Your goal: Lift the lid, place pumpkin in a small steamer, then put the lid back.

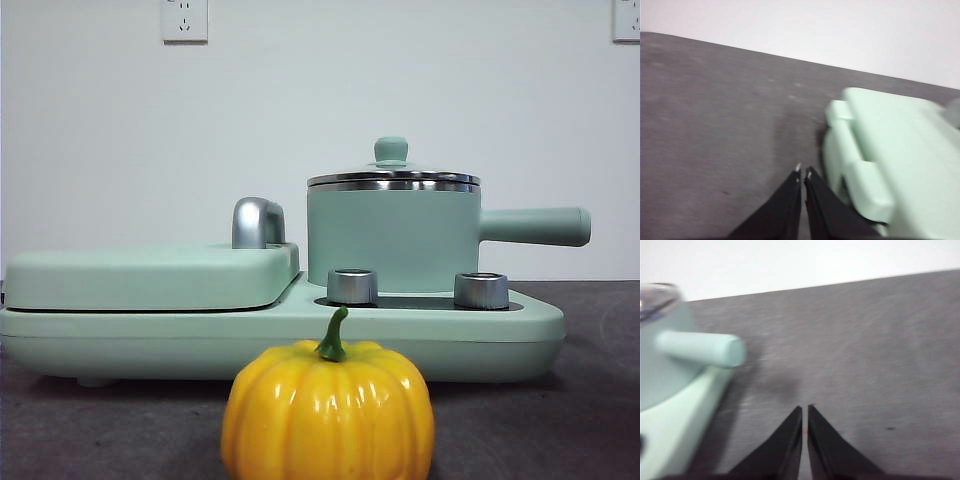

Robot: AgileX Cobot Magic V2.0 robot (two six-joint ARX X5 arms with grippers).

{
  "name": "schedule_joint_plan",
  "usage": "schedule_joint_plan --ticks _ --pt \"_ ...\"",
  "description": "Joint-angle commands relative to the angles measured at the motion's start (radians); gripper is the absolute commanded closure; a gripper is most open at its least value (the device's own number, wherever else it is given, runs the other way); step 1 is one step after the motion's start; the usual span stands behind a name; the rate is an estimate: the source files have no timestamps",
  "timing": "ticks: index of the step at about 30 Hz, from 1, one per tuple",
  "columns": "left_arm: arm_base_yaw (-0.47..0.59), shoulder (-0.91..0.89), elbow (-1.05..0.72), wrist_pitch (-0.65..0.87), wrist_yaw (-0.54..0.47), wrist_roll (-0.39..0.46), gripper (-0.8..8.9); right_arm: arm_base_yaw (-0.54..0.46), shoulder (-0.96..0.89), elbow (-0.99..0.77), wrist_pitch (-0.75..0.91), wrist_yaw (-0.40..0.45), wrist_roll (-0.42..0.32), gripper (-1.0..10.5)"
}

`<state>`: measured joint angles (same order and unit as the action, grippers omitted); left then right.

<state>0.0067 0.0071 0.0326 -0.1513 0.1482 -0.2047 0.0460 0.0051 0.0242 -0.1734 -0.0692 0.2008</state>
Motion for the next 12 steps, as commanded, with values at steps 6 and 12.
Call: schedule_joint_plan --ticks 6,12 --pt "-0.051 0.081 0.114 -0.017 0.010 -0.092 7.98 0.018 0.045 0.177 -0.061 -0.089 0.172 9.3" --pt "-0.101 0.235 0.296 -0.071 0.019 -0.096 7.98 0.024 0.167 0.382 -0.206 -0.173 0.165 9.3"
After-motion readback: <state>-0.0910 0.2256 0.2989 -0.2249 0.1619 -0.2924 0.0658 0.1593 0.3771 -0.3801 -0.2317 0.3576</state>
